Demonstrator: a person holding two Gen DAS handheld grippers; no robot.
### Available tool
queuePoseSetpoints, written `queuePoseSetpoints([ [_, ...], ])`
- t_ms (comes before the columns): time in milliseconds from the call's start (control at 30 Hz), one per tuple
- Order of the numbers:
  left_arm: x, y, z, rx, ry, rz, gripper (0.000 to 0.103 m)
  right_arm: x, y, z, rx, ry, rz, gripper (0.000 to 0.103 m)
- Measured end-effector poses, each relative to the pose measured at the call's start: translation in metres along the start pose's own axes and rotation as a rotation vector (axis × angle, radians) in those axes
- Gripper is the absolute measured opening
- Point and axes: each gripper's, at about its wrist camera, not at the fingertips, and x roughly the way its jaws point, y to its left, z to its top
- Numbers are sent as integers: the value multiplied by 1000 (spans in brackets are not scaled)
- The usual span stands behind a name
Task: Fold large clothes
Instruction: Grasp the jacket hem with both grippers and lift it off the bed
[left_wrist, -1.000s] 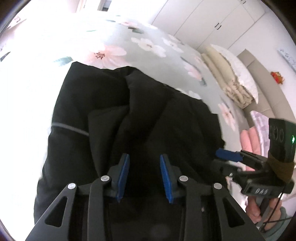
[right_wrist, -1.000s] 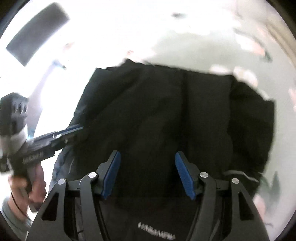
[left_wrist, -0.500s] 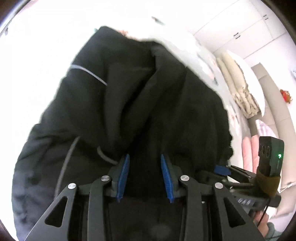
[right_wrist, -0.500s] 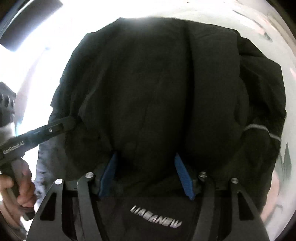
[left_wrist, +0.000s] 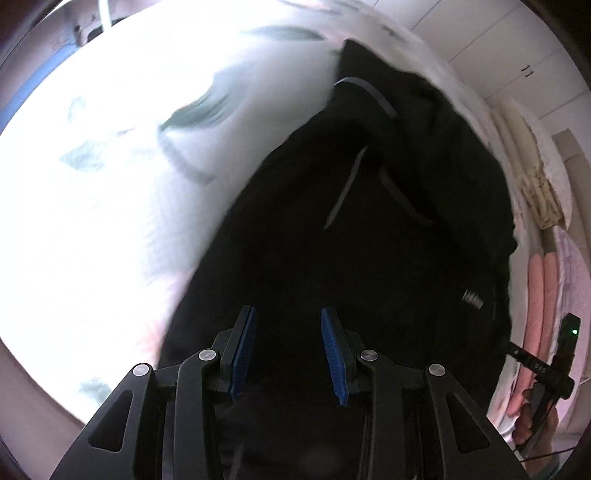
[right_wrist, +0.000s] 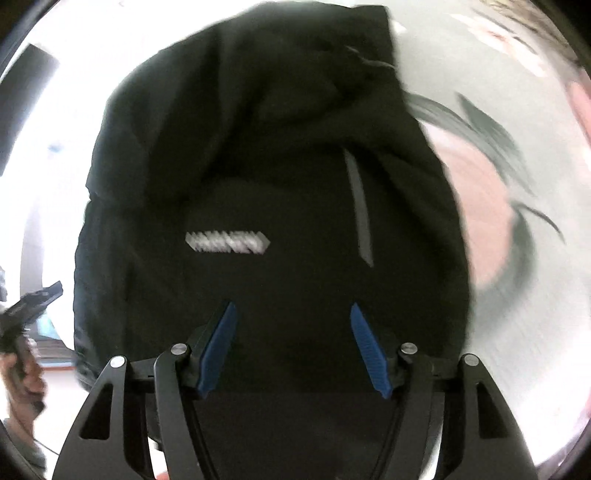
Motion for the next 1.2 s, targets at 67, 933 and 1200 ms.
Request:
queuePoseSetpoints([
  [67,-9,15,-10,3,15,7,37,-10,-8,-14,22,-10,-44,67],
  [933,8,92,-76,-60,241,-178,59,-35,-79,-183,368,58,-40,70],
  [1200,21,95,-91,-76,269,-191,61,-1,-75,-185,371,104,-31,70],
])
